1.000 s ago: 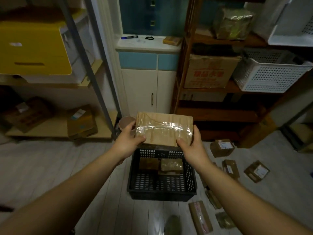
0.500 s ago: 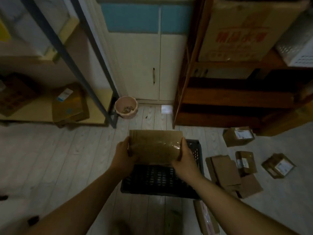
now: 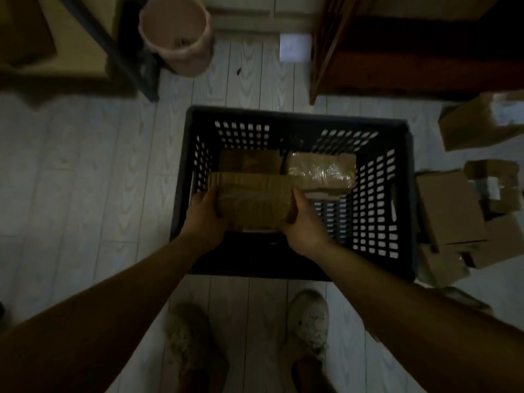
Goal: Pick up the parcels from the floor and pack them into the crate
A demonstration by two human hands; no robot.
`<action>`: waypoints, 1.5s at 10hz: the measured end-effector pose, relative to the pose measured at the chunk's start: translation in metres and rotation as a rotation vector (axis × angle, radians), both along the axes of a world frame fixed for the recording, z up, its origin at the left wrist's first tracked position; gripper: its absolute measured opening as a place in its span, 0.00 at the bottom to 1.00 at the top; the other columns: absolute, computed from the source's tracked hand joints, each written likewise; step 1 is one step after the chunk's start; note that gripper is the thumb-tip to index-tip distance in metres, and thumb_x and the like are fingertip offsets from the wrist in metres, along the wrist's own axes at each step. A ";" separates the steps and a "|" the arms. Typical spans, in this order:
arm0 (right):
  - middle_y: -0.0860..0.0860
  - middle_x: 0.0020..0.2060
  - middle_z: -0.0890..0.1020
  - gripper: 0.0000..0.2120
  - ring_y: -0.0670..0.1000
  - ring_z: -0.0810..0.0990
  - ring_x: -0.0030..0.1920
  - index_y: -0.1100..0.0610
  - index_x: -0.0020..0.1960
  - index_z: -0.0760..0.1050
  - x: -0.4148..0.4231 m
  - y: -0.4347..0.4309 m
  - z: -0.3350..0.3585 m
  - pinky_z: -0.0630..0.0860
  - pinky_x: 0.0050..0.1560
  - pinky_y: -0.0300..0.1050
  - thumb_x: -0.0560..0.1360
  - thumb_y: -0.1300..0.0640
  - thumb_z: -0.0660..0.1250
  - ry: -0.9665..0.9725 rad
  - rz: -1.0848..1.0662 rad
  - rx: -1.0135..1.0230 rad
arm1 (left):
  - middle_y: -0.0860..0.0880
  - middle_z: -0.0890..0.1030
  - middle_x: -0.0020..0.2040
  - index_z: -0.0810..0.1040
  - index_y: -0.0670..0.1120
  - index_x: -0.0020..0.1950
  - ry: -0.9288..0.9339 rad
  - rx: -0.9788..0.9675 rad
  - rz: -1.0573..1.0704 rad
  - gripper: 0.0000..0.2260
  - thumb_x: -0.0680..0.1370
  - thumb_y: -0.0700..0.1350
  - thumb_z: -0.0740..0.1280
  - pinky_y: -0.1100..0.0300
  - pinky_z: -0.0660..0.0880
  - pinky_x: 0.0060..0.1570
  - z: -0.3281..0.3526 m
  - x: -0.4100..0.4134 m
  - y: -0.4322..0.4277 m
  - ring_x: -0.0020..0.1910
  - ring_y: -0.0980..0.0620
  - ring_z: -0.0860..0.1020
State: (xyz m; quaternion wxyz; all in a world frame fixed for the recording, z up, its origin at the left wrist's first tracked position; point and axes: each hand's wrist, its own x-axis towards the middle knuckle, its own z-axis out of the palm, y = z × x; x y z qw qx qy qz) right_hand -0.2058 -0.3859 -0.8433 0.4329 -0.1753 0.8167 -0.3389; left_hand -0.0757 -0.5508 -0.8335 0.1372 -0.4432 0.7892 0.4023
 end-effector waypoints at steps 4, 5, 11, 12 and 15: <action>0.60 0.70 0.64 0.36 0.62 0.69 0.66 0.50 0.77 0.48 0.003 -0.027 -0.134 0.67 0.66 0.56 0.76 0.56 0.65 -0.061 0.176 0.132 | 0.40 0.57 0.74 0.61 0.49 0.74 -0.139 -0.197 -0.101 0.25 0.77 0.45 0.63 0.44 0.62 0.66 -0.130 -0.009 -0.003 0.69 0.35 0.62; 0.60 0.72 0.60 0.37 0.62 0.67 0.66 0.48 0.77 0.45 0.005 -0.029 -0.150 0.66 0.67 0.55 0.77 0.56 0.65 -0.051 0.180 0.172 | 0.39 0.54 0.74 0.61 0.46 0.73 -0.174 -0.191 -0.116 0.25 0.77 0.40 0.63 0.43 0.62 0.65 -0.147 -0.010 -0.006 0.69 0.33 0.60; 0.57 0.68 0.69 0.29 0.58 0.71 0.64 0.52 0.72 0.62 -0.010 -0.024 -0.055 0.70 0.64 0.55 0.75 0.50 0.67 -0.081 0.102 0.139 | 0.42 0.58 0.75 0.56 0.47 0.76 -0.166 0.141 -0.029 0.30 0.77 0.48 0.65 0.47 0.59 0.71 -0.050 -0.016 -0.016 0.72 0.41 0.59; 0.56 0.67 0.70 0.28 0.57 0.72 0.63 0.53 0.72 0.63 -0.009 -0.003 0.026 0.71 0.64 0.53 0.75 0.54 0.67 -0.056 0.113 0.096 | 0.42 0.67 0.70 0.63 0.48 0.73 -0.059 0.213 -0.086 0.26 0.77 0.50 0.64 0.44 0.64 0.68 0.035 -0.011 -0.003 0.68 0.42 0.66; 0.56 0.61 0.75 0.23 0.56 0.76 0.58 0.54 0.67 0.68 -0.005 0.061 0.268 0.74 0.59 0.51 0.74 0.51 0.65 0.051 0.084 0.167 | 0.41 0.66 0.69 0.62 0.47 0.73 0.016 0.112 0.044 0.28 0.75 0.48 0.68 0.60 0.59 0.56 0.282 0.033 0.051 0.67 0.43 0.65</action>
